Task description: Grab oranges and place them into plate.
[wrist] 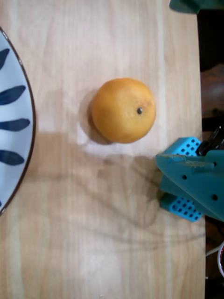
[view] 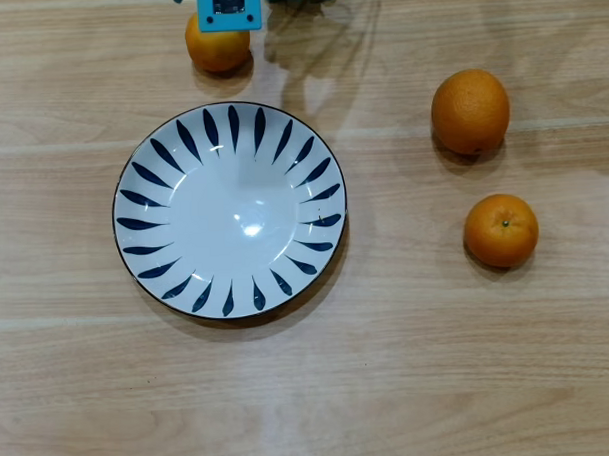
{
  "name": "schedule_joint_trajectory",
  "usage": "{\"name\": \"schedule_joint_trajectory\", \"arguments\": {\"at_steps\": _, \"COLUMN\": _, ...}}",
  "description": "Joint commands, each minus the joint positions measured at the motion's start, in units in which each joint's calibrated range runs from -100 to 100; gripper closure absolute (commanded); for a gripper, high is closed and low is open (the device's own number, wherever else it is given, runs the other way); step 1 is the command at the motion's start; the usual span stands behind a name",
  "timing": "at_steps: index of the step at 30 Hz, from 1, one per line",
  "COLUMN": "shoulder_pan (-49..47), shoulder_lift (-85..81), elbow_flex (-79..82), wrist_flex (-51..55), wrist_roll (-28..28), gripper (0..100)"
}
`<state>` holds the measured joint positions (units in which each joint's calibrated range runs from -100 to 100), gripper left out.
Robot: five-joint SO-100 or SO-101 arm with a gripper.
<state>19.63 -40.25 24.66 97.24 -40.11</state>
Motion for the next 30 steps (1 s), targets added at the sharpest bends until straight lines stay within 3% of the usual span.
{"name": "schedule_joint_trajectory", "arguments": {"at_steps": 1, "shoulder_pan": -0.4, "shoulder_lift": 0.6, "elbow_flex": -0.2, "wrist_flex": 0.3, "wrist_roll": -1.6, "gripper": 64}}
{"name": "schedule_joint_trajectory", "arguments": {"at_steps": 8, "shoulder_pan": 0.7, "shoulder_lift": 2.5, "elbow_flex": 2.8, "wrist_flex": -0.4, "wrist_roll": -2.1, "gripper": 64}}
{"name": "schedule_joint_trajectory", "arguments": {"at_steps": 21, "shoulder_pan": 0.7, "shoulder_lift": 8.5, "elbow_flex": 15.0, "wrist_flex": -14.5, "wrist_roll": -5.9, "gripper": 64}}
{"name": "schedule_joint_trajectory", "arguments": {"at_steps": 30, "shoulder_pan": 4.4, "shoulder_lift": 14.0, "elbow_flex": 16.9, "wrist_flex": -15.1, "wrist_roll": -5.9, "gripper": 49}}
